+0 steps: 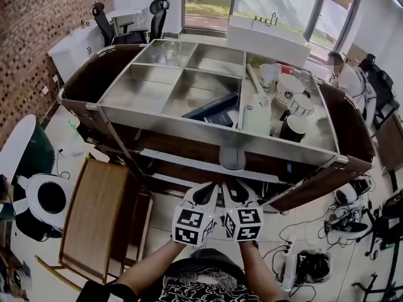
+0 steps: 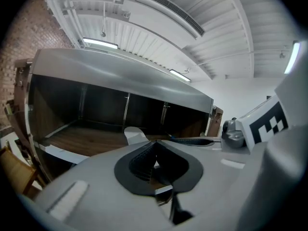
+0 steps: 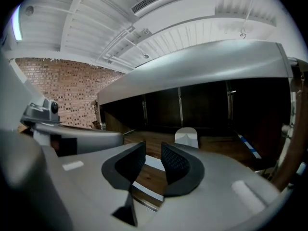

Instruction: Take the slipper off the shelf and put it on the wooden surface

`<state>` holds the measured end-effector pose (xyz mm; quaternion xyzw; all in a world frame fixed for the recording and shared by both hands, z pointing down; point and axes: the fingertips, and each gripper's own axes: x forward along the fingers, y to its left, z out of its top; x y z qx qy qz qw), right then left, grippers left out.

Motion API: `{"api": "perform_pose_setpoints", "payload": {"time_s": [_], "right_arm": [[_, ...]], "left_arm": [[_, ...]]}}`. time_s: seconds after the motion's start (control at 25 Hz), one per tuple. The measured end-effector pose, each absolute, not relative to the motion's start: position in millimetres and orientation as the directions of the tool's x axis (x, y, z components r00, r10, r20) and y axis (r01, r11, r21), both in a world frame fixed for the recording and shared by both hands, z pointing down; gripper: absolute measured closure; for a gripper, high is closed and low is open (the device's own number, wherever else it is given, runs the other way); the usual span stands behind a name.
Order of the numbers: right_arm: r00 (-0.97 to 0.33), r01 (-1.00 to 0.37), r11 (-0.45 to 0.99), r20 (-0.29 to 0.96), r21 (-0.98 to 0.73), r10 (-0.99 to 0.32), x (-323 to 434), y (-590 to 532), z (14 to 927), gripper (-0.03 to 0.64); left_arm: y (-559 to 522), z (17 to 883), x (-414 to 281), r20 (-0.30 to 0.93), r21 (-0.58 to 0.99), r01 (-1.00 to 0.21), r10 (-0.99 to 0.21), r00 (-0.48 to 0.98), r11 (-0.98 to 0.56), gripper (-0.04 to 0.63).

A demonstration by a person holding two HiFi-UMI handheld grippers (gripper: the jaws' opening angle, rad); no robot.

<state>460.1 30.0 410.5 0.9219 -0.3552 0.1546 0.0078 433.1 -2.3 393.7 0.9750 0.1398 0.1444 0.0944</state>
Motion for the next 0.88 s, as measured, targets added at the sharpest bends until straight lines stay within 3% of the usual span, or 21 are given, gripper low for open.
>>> {"api": "perform_pose_setpoints", "payload": {"time_s": [0.88], "right_arm": [[0.714,-0.593,-0.805,0.444,-0.029,-0.542,621,28,478,0.515]], "left_arm": [[-32,416,489,0.306,0.212,0.164,0.225,0.925,-0.964,0.589]]}}
